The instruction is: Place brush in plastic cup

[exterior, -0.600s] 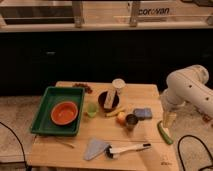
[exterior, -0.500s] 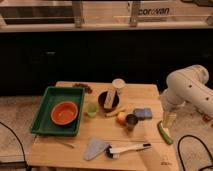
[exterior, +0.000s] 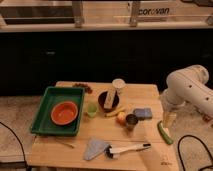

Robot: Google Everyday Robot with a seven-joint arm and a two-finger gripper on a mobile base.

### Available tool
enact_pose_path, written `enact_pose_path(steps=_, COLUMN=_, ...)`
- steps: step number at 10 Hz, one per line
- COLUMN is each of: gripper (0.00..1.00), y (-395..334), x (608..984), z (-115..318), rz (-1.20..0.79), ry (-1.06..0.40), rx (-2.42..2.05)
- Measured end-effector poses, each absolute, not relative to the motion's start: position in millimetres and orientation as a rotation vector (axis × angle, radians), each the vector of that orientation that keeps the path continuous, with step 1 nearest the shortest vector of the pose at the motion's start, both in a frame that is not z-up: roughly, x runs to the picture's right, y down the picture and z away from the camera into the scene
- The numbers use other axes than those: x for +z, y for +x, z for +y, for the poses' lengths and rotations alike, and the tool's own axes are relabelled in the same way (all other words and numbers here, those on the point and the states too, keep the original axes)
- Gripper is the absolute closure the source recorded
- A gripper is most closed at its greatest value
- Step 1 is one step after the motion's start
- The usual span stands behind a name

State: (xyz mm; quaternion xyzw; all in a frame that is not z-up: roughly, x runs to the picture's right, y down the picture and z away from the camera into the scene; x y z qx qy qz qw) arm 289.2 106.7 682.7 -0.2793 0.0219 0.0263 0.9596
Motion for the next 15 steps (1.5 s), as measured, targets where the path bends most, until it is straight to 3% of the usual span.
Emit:
enact_pose_path(steps=8, gripper=0.17, y=289, x=683, z=107, rz=0.044, ry=-0.566, rx=0.053)
enact_pose_path(steps=15, gripper=0.20, y=268, x=685, z=152, rz=0.027, ry=-0.569, rx=-0.010)
